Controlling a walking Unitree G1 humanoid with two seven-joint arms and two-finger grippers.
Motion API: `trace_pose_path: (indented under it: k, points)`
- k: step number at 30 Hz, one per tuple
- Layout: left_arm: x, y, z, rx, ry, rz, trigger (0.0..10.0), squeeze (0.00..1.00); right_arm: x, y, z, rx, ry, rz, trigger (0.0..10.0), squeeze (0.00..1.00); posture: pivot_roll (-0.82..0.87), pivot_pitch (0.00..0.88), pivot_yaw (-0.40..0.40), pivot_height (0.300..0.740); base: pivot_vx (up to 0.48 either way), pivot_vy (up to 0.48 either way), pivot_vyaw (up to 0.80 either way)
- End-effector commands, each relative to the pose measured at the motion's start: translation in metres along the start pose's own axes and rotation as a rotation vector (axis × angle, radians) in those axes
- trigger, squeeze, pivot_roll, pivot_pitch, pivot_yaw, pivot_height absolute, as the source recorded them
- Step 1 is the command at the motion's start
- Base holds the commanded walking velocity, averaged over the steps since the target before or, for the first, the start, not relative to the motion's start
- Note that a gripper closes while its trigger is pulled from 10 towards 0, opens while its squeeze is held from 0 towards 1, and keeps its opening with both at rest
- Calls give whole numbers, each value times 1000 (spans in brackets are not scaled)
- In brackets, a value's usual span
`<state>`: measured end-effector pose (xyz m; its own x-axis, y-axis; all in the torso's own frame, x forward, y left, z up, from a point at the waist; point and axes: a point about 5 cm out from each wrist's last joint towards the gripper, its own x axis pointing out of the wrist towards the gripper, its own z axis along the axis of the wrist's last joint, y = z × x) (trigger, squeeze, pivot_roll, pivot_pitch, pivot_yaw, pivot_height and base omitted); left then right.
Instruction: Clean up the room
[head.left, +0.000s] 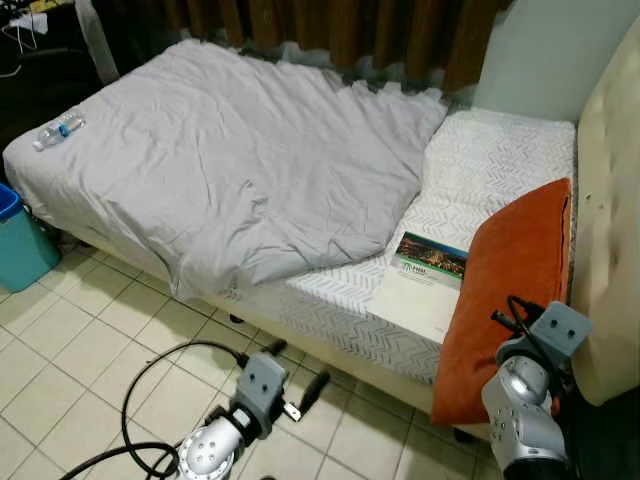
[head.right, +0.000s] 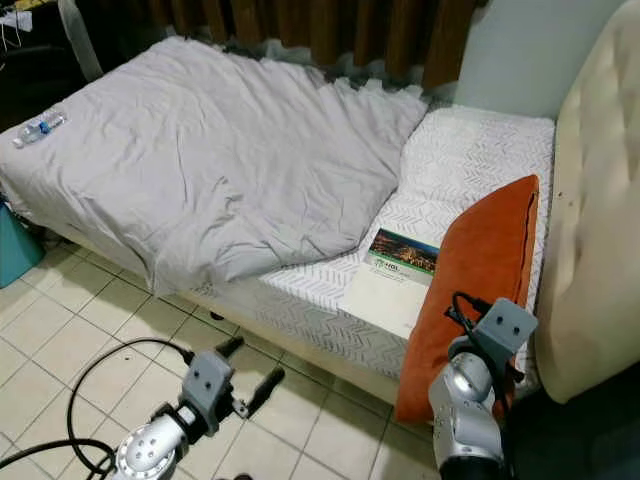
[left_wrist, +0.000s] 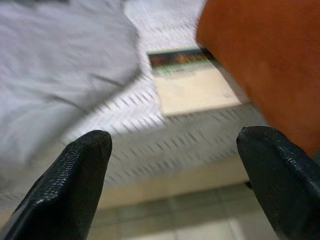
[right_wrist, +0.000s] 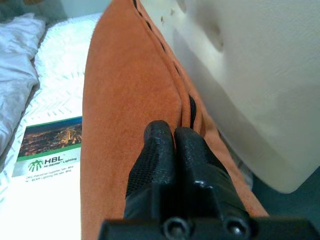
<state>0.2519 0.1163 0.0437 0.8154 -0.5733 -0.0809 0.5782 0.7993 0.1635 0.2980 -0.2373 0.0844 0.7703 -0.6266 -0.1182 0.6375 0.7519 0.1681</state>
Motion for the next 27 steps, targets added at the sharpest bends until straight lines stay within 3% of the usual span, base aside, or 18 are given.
trace_pose_path:
  k: [1, 5, 9, 14, 22, 27]
  points:
    - [1, 7, 2, 15, -1, 29, 10000, 0, 3, 5, 16, 4, -94, 4, 10000, 0, -70, 103, -15, 740, 0, 0, 0]
    - [9, 8, 3, 31, 13, 39, 10000, 0, 7, 13, 17, 15, -89, 16, 10000, 0, -69, 92, -11, 740, 0, 0, 0]
    - [12, 9, 12, -5, -19, 38, 10000, 0, 7, 19, 20, 13, -103, 45, 10000, 0, -66, 87, -9, 740, 0, 0, 0]
    - [17, 10, 23, -21, -57, 18, 10000, 0, 9, 26, 23, 6, -124, 59, 10000, 0, -57, 89, -9, 740, 457, 0, 0]
    - [16, 10, 17, -37, -20, -8, 10000, 0, 12, 28, 21, -7, -121, 67, 10000, 0, -57, 82, -8, 740, 461, 0, 0]
    - [16, 11, 11, -45, 7, -21, 10000, 0, 12, 30, 20, -68, -141, 107, 10000, 0, -60, 77, -8, 740, 461, 0, 0]
